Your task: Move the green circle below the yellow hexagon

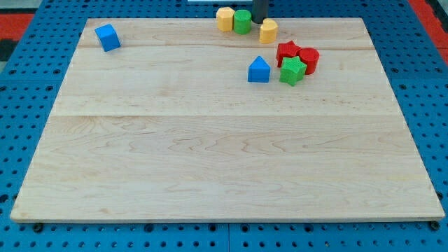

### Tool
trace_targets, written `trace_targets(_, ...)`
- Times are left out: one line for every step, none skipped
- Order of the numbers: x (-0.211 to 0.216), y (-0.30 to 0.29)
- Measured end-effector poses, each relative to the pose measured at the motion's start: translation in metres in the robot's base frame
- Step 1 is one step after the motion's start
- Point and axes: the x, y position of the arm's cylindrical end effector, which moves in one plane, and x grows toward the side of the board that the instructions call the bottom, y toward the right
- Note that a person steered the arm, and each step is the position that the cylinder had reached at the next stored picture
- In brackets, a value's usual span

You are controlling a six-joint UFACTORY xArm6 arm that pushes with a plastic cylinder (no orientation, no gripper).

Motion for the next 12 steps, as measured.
trace_targets(0.001, 0.015)
trace_targets(-0.001, 0.002)
trace_targets(-0.001, 0.002)
trace_targets(0.001, -0.011)
trace_targets(0.001, -0.068)
trace_targets(0.021, -0.088)
trace_targets(0.022, -0.13)
trace_targets(0.039, -0.152)
trace_targets(0.08, -0.139)
trace_targets(0.117, -0.143)
trace_targets(0.084, -0.245)
trace_targets(0.073, -0.26)
